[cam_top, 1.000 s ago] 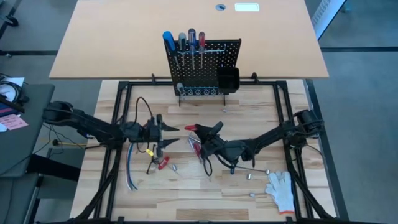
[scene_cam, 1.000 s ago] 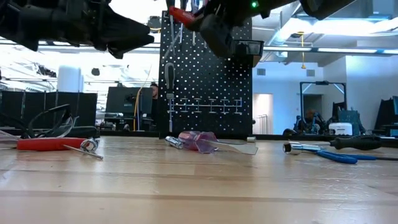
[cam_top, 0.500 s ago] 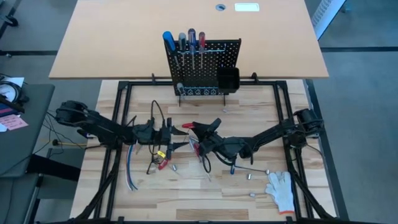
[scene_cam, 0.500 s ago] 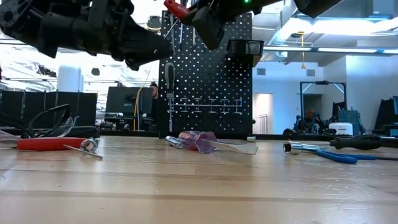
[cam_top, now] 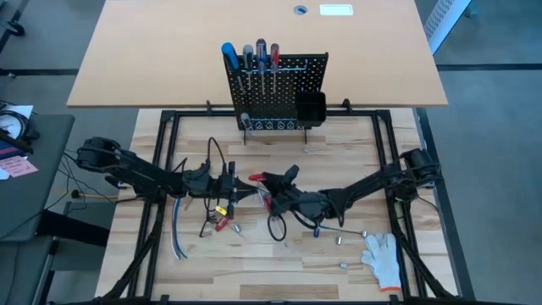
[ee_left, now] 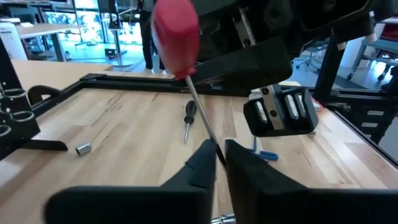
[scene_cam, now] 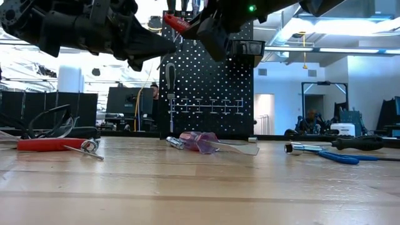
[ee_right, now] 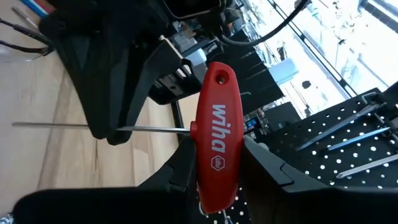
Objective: Hang tools onto peg board
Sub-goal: Hang the allen wrench on the pegboard
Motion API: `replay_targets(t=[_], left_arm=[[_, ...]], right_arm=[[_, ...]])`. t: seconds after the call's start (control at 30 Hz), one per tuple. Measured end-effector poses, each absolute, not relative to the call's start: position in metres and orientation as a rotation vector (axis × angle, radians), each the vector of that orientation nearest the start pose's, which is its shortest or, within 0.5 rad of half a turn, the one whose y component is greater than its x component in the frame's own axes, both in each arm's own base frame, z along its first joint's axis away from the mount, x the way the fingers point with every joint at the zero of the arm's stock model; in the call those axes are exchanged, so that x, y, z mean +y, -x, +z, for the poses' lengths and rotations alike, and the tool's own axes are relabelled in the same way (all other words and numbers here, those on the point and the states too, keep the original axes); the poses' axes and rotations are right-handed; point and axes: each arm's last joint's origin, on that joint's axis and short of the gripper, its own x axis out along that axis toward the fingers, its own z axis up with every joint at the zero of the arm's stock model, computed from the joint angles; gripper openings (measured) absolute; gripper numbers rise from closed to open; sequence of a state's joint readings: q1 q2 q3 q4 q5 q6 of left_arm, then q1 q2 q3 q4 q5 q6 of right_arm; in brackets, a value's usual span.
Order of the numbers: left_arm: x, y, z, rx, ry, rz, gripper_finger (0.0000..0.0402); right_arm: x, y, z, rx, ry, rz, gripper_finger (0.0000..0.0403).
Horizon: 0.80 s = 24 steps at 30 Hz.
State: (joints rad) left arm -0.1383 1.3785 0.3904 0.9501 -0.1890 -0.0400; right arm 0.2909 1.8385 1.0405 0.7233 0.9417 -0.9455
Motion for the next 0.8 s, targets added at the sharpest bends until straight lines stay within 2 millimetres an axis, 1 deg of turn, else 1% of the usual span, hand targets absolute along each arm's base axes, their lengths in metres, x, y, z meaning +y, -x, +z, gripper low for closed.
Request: replay_targets(t=[0.07,0.13,0.23,0.3,0.4,0.47,0.57,0.67,0.73,0.8], left_arm=[[-0.029,-0.249,0.187,0.043,0.035,0.052,0.0008],[-0.029,-0.249,0.186,0.051,0.034,0.054,0.0008],[-0.029,-0.249,0.185,0.067,0.020,0.054,0.0005],[-0.029,-0.249,0.183,0.088,-0.004,0.057,0.0004],[-0.029,-0.248,0.179,0.124,-0.043,0.062,0.0001],[-0.029,-0.248,0.178,0.135,-0.068,0.059,0.0000],[-0.029,-0.248,0.176,0.153,-0.099,0.057,0.0000],[-0.029,-0.248,0.175,0.168,-0.132,0.037,0.0000],[-0.030,-0.247,0.172,0.194,-0.153,0.003,0.0000],[-0.031,-0.247,0.171,0.210,-0.163,-0.039,0.0000]], right_arm=[[0.090,-0.379,0.218,0.366,0.956,-0.572,0.0091],[0.090,-0.378,0.218,0.366,0.950,-0.571,0.0091],[0.090,-0.378,0.215,0.364,0.894,-0.572,0.0095],[0.090,-0.378,0.213,0.363,0.845,-0.573,0.0123],[0.093,-0.374,0.214,0.362,0.769,-0.559,0.0191],[0.095,-0.369,0.218,0.370,0.715,-0.547,0.0239],[0.096,-0.358,0.223,0.412,0.627,-0.516,0.0295],[0.096,-0.347,0.228,0.465,0.511,-0.403,0.0324],[0.095,-0.342,0.231,0.490,0.429,-0.292,0.0328],[0.093,-0.341,0.235,0.481,0.360,-0.228,0.0325]])
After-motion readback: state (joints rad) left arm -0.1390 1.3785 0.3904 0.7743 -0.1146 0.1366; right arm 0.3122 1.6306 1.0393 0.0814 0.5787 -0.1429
